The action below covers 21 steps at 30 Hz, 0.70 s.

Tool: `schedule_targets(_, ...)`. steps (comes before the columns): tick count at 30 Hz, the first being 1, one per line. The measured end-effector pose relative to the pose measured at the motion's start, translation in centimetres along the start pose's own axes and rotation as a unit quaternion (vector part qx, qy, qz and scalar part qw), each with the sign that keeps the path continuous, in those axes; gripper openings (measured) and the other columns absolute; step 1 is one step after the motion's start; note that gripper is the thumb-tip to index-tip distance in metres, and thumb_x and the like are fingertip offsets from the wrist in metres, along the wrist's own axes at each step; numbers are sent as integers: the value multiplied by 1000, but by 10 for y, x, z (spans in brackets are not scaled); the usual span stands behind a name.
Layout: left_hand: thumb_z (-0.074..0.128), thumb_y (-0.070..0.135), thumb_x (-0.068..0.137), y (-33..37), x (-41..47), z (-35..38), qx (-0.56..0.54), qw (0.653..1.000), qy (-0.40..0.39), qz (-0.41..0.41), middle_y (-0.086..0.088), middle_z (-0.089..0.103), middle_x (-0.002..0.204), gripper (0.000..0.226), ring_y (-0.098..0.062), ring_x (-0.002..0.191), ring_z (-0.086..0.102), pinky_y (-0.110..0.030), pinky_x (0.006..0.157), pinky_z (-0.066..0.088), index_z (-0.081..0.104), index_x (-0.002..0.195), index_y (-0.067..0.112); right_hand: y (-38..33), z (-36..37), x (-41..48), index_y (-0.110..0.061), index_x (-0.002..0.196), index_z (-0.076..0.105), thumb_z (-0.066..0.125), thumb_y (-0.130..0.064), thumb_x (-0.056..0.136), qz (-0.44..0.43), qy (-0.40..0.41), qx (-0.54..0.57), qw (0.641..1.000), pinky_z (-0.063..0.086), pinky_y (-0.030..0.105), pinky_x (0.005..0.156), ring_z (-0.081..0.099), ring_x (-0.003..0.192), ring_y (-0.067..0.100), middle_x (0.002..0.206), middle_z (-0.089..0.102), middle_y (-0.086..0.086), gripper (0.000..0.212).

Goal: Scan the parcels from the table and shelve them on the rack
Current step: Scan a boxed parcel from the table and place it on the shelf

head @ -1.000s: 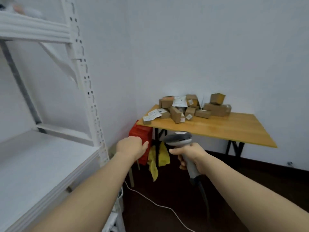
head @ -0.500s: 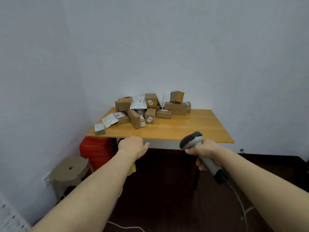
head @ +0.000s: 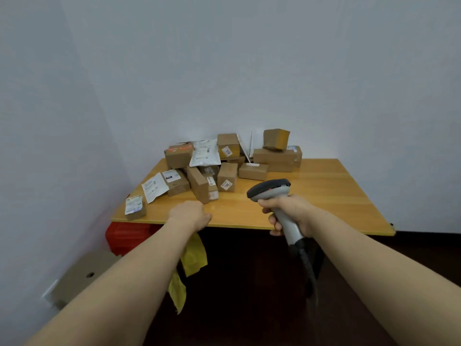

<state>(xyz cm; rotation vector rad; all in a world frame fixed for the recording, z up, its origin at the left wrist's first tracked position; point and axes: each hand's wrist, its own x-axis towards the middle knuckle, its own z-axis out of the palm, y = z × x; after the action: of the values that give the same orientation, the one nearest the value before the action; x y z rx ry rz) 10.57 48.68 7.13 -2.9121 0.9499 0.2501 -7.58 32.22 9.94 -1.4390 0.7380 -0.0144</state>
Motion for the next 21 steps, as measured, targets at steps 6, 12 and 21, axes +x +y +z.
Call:
schedule_targets(6,44,48,94,6,122,20,-36,996,-5,-78,2,48,83,31,-20,81,50,-29,59,37,51,87,19,-34,-26,146,0,96,59,71,-23,85,-13,-27,43,999,51,30,49,45,38,18,51,51,8,28)
schedule_targets(12,44,43,96,15,244,46,-116,979,-27,-165,-7,61,112,42,-20,86,52,-27,65,38,58,116,8,-55,-58,285,-3,94,61,74,-24,83,55,-97,44,993,51,28,47,47,37,16,49,53,6,27)
schedule_targets(21,59,46,89,11,365,82,-274,919,31,-280,-7,64,99,35,-18,76,56,-23,55,36,61,99,12,-50,-52,404,-3,84,59,73,-4,79,82,-164,40,982,54,29,49,47,36,15,50,55,6,15)
